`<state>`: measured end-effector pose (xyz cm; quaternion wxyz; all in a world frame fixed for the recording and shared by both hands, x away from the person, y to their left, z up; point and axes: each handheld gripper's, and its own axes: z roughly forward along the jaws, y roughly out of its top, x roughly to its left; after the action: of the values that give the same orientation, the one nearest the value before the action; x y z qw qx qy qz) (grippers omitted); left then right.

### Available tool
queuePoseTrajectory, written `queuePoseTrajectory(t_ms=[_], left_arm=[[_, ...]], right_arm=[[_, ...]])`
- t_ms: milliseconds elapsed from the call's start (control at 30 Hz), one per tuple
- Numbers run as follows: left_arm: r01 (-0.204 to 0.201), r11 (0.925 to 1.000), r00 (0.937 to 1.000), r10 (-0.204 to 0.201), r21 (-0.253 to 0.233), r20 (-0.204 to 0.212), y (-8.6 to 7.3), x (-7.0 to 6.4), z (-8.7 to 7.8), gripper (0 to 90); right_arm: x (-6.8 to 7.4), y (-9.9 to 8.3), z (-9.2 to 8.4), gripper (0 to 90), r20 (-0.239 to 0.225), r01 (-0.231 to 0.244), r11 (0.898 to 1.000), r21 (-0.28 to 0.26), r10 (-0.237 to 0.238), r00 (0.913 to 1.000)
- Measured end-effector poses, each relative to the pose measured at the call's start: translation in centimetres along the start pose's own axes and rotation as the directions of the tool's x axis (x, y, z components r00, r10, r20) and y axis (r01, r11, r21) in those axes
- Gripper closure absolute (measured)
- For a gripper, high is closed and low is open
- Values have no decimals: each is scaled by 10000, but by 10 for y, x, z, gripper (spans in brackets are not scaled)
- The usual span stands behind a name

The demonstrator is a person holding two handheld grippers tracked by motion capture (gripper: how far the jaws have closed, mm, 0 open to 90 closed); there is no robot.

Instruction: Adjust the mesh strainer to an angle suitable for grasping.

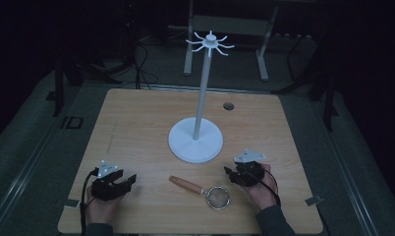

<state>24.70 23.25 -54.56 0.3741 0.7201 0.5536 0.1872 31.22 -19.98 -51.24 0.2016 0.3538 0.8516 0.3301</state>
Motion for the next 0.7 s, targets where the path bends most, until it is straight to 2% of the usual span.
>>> queuePoseTrajectory(t_ms=[200,700], left_arm=[[-8,10000,10000,8,-33,-5,0,0,0,430],[-51,10000,10000,51,-44,-6,0,1,-1,430]], right_arm=[[9,14,3,501,-270,523,9986,86,-521,9983],[32,36,10,467,-863,1317,9901,490,-1272,9881]])
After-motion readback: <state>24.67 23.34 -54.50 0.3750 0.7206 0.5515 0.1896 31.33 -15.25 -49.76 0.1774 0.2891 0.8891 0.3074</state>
